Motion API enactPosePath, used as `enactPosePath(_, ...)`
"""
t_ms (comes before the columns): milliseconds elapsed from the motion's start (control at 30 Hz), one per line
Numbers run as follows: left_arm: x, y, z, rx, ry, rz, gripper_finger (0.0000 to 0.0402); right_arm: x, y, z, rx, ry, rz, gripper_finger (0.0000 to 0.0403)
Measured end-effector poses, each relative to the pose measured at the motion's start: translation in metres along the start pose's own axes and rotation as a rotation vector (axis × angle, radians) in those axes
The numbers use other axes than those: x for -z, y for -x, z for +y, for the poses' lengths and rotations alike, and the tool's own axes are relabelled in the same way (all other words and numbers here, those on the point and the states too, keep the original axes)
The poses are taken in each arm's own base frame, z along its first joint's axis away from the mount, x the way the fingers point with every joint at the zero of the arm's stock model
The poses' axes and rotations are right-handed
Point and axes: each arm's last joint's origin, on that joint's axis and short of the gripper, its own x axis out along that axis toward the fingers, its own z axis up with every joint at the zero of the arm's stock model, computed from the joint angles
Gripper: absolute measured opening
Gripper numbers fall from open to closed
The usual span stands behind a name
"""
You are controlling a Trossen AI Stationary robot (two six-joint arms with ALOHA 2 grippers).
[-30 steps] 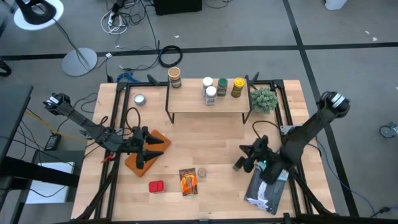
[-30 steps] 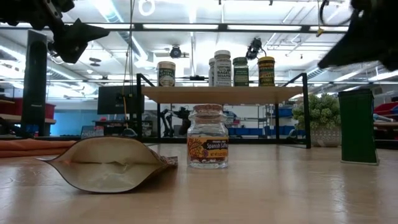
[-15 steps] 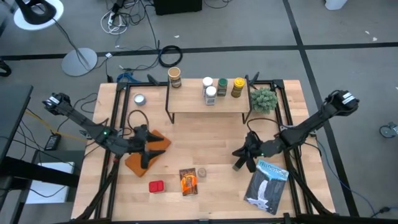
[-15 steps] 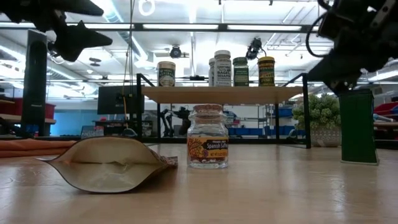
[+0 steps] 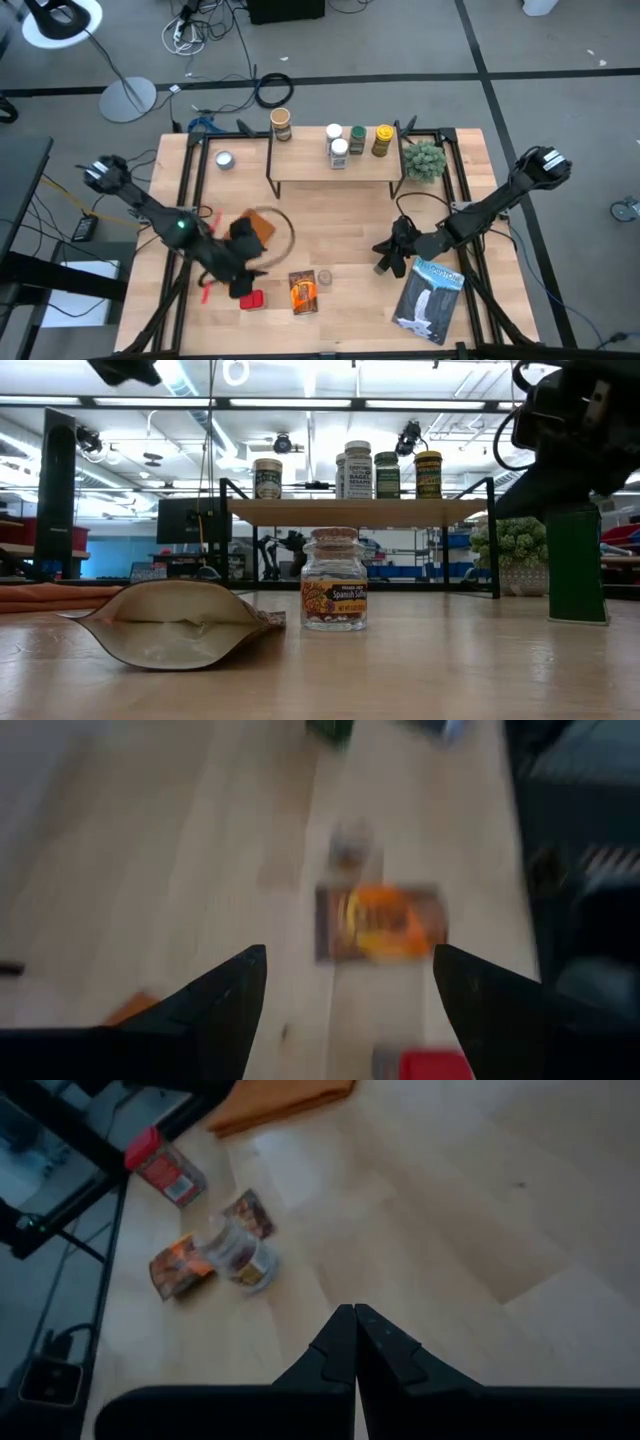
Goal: Shelf spices
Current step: Put the red seasoning can on the shelf
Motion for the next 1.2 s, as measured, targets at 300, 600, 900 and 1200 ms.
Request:
enactPosePath(300,-0.007,-0.037,-0.040,-0.088,-0.057,0.437,0.0292,0.005,-0.001,0.002,-0.009,0.014,0.020,0.0001)
enactPosePath(600,0.014,-0.059,-0.070,-0.081,-0.007,0.495,0.0292,0.003,0.000,0.006,-0.051,-0.005,-0.004,0.0001)
enactPosePath(900,0.044,-0.060,-0.084,-0.126,0.035,0.455,0.0292,0.001,0.000,0.008,-0.067,0.006,-0.018,0.0001)
enactPosePath(1200,0.064,-0.071,-0.078,-0.146,0.026,0.472,0.0287,-0.002,0.000,0.011,-0.097,-0.014,-0.043,0.0002)
